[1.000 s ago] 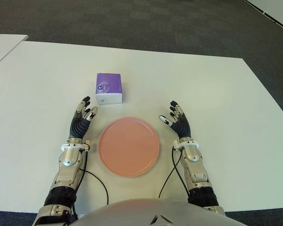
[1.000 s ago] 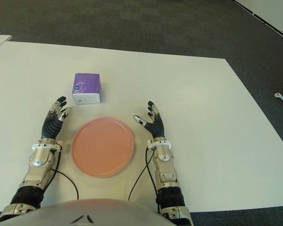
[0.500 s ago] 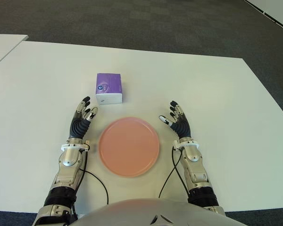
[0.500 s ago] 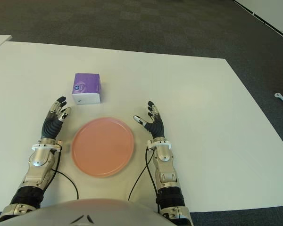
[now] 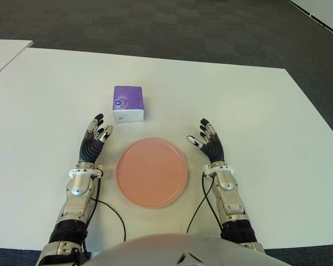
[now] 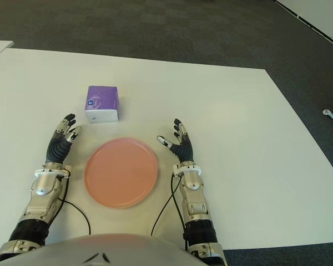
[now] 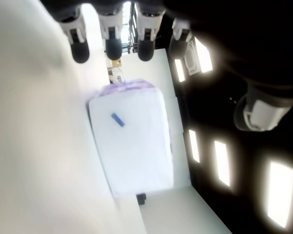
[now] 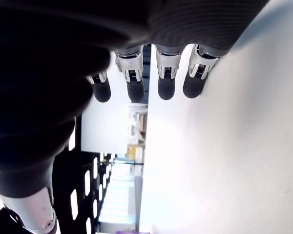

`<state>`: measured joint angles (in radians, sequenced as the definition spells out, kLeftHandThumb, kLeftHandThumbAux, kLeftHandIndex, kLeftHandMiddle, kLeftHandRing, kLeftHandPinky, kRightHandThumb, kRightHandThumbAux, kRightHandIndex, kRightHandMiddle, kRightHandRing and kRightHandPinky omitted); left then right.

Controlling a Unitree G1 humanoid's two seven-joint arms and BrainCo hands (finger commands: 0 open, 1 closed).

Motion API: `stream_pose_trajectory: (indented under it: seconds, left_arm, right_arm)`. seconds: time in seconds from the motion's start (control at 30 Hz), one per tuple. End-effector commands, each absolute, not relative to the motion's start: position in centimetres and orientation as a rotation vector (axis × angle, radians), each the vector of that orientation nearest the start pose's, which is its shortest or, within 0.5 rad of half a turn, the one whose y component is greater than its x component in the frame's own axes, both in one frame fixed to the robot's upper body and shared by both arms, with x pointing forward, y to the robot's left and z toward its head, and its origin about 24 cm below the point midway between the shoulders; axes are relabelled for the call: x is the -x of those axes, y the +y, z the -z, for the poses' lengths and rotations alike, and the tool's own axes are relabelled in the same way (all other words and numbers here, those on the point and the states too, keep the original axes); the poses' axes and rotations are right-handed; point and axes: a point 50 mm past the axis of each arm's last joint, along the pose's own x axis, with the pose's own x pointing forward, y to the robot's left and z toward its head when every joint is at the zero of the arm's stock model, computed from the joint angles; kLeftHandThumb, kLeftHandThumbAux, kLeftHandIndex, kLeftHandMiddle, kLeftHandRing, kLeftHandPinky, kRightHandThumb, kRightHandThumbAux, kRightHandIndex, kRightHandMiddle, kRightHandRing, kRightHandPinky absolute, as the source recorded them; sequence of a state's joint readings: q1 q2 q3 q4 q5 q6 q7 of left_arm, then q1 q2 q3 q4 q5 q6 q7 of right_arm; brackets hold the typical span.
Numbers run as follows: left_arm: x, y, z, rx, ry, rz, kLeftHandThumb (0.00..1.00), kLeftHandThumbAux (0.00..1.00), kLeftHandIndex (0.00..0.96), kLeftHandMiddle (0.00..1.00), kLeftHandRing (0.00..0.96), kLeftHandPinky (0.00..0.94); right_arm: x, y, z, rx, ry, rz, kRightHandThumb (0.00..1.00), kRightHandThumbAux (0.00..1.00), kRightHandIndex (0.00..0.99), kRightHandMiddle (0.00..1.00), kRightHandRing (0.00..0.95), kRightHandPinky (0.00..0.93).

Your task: Put the tissue paper into the plate.

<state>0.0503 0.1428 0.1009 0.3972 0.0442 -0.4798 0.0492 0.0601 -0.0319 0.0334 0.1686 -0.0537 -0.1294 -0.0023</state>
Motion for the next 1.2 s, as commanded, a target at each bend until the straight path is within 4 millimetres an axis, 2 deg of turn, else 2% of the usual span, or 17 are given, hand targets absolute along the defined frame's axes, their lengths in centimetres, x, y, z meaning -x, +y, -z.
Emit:
stream_pose_trajectory:
  seconds: [0.03, 0.23, 0.4, 0.6, 0.97, 1.07, 1.2]
  left_arm:
    - [-22.0, 21.5, -0.3, -0.217, -0.080, -0.175, 0.000, 0.400, 0.000, 0.000, 0.000, 0.000]
    - [-22.0, 22.9, -2.7, -0.293, -0.170, -0.188, 0.000, 0.403, 0.000, 0.000, 0.000, 0.000]
    - [-24.7, 24.6, -7.3, -0.384, -0.293, -0.252, 0.000, 0.408, 0.000, 0.000, 0.000, 0.000]
    - [-25.3, 25.0, -9.8, -0.515, -0.401, -0.275, 0.000, 0.431, 0.000, 0.000, 0.000, 0.000]
    - [-26.7, 24.3, -13.0, -0.737, -0.588, -0.131, 0.000, 0.472, 0.000, 0.000, 0.000, 0.000]
    - [-27.1, 24.0, -13.4, -0.783, -0.630, -0.071, 0.009, 0.503, 0.000, 0.000, 0.000, 0.000]
    - [-28.6, 23.2, -13.6, -0.851, -0.642, -0.018, 0.031, 0.521, 0.000, 0.000, 0.000, 0.000]
  right_arm:
    - [-22.2, -14.7, 2.7, 0.083, 0.264, -0.049, 0.000, 0.716, 0.000, 0.000, 0.000, 0.000]
    - [-22.2, -14.6, 2.8, 0.083, 0.267, -0.050, 0.000, 0.715, 0.000, 0.000, 0.000, 0.000]
    - [-22.4, -14.6, 2.8, 0.085, 0.267, -0.052, 0.000, 0.717, 0.000, 0.000, 0.000, 0.000]
    - [-22.6, -14.5, 2.8, 0.087, 0.266, -0.060, 0.000, 0.705, 0.000, 0.000, 0.000, 0.000]
    - [-22.9, -14.3, 2.8, 0.084, 0.265, -0.069, 0.000, 0.679, 0.000, 0.000, 0.000, 0.000]
    - [-23.0, -14.2, 2.8, 0.079, 0.265, -0.070, 0.000, 0.676, 0.000, 0.000, 0.000, 0.000]
    - [-23.1, -14.2, 2.8, 0.074, 0.263, -0.073, 0.000, 0.673, 0.000, 0.000, 0.000, 0.000]
